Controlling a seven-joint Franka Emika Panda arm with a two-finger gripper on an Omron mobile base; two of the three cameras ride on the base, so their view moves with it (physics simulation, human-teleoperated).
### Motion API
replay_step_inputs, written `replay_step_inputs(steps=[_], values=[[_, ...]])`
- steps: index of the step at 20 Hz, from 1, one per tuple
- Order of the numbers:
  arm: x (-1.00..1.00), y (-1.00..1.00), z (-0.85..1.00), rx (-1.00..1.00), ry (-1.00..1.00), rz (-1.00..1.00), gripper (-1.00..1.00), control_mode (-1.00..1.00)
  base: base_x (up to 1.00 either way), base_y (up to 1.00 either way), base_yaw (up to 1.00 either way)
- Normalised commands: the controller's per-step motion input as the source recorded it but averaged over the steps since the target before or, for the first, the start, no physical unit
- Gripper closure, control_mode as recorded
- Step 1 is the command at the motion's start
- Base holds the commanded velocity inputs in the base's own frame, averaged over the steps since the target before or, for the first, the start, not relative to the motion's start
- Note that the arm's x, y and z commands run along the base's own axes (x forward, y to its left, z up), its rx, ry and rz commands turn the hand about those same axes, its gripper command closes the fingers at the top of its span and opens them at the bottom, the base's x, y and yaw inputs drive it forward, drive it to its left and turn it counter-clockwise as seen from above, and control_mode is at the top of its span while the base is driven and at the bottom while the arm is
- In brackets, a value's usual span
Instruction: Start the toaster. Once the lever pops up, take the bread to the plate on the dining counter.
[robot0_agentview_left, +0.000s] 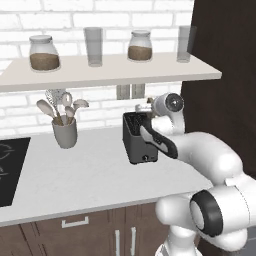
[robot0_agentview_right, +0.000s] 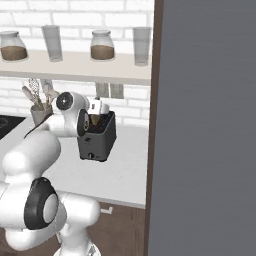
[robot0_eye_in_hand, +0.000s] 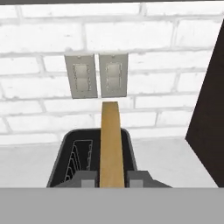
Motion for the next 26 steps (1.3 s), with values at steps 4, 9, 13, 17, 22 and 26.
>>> replay_step_inputs(steps=[4,9,13,17,22,26], values=[[-0.76,0.00,0.63,0.00,-0.09,0.04,1.00,-1.00,0.00,0.00,0.00],[-0.95,0.00,0.75,0.01,0.01,0.05,1.00,-1.00,0.00,0.00,0.00],[-1.00,0.00,0.51,0.01,0.01,0.03,1.00,-1.00,0.00,0.00,0.00],[-1.00,0.00,0.16,0.00,0.01,0.00,1.00,-1.00,0.00,0.00,0.00],[-1.00,0.00,0.24,0.00,0.00,0.00,1.00,-1.00,0.00,0.00,0.00],[-1.00,0.00,0.13,0.00,0.02,0.00,1.00,-1.00,0.00,0.00,0.00]])
